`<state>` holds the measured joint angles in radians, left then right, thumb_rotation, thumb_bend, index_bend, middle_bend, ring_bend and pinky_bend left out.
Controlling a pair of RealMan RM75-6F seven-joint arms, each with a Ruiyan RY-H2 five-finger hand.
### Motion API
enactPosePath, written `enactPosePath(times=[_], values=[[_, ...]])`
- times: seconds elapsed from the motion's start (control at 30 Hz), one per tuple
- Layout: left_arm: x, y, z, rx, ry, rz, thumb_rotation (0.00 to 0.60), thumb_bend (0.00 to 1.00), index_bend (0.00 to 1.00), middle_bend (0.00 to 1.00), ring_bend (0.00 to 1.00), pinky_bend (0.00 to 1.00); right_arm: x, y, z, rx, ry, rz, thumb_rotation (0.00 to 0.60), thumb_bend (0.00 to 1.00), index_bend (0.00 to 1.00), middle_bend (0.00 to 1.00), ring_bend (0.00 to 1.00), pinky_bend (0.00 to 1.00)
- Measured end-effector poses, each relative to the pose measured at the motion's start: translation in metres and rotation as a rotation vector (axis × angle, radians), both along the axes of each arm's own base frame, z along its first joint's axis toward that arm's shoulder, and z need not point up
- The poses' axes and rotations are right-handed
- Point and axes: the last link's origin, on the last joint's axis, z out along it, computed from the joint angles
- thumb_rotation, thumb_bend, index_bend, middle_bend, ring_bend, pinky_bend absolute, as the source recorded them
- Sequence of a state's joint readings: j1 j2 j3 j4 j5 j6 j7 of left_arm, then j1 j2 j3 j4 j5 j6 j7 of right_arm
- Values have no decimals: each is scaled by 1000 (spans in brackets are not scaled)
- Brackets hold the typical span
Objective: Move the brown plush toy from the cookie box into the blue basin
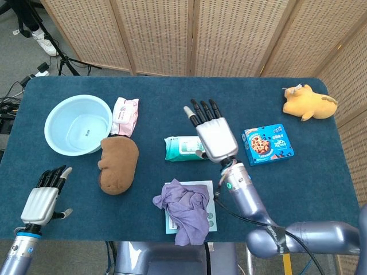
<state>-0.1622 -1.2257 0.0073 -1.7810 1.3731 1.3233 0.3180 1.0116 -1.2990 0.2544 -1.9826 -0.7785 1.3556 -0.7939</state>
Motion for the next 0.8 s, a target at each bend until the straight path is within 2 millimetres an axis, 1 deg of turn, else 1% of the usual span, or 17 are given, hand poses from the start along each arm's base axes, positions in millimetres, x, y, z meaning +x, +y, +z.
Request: enactPosePath(times=[0.1, 0.2, 0.27, 0.4, 0.47, 0.5, 0.6, 0.63, 0.73, 0.8], values=[[1, 0, -2, 2, 8, 0, 600, 0, 0, 0, 0, 0, -29, 13, 18, -34, -22, -6, 600, 0, 0, 0, 0, 0], [2, 0, -4, 6, 15, 0, 600, 0, 0, 0, 0, 0, -61, 31, 37, -63, -49, -16, 600, 0, 0, 0, 0, 0], [2, -1, -5, 5, 18, 0, 600, 0, 0, 0, 0, 0, -85, 46, 49, -74, -71, -35, 600, 0, 0, 0, 0, 0], [5, -1, -6, 16, 26, -14, 600, 0, 0, 0, 0, 0, -132, 77, 64, -106, -137, -98, 600, 0, 0, 0, 0, 0], [7, -2, -6, 25, 27, -25, 600, 0, 0, 0, 0, 0, -152, 89, 68, -116, -166, -118, 600, 0, 0, 0, 0, 0], [8, -2, -6, 29, 26, -30, 600, 0, 0, 0, 0, 0, -168, 98, 69, -121, -178, -137, 600, 0, 0, 0, 0, 0], [9, -3, -6, 39, 25, -39, 600, 0, 0, 0, 0, 0, -202, 116, 69, -141, -195, -171, 600, 0, 0, 0, 0, 0], [10, -3, -6, 40, 24, -41, 600, 0, 0, 0, 0, 0, -217, 123, 69, -148, -198, -182, 600, 0, 0, 0, 0, 0], [10, -4, -6, 44, 21, -49, 600, 0, 0, 0, 0, 0, -251, 140, 65, -153, -197, -216, 600, 0, 0, 0, 0, 0], [11, -4, -7, 43, 18, -52, 600, 0, 0, 0, 0, 0, -268, 149, 62, -150, -192, -241, 600, 0, 0, 0, 0, 0]])
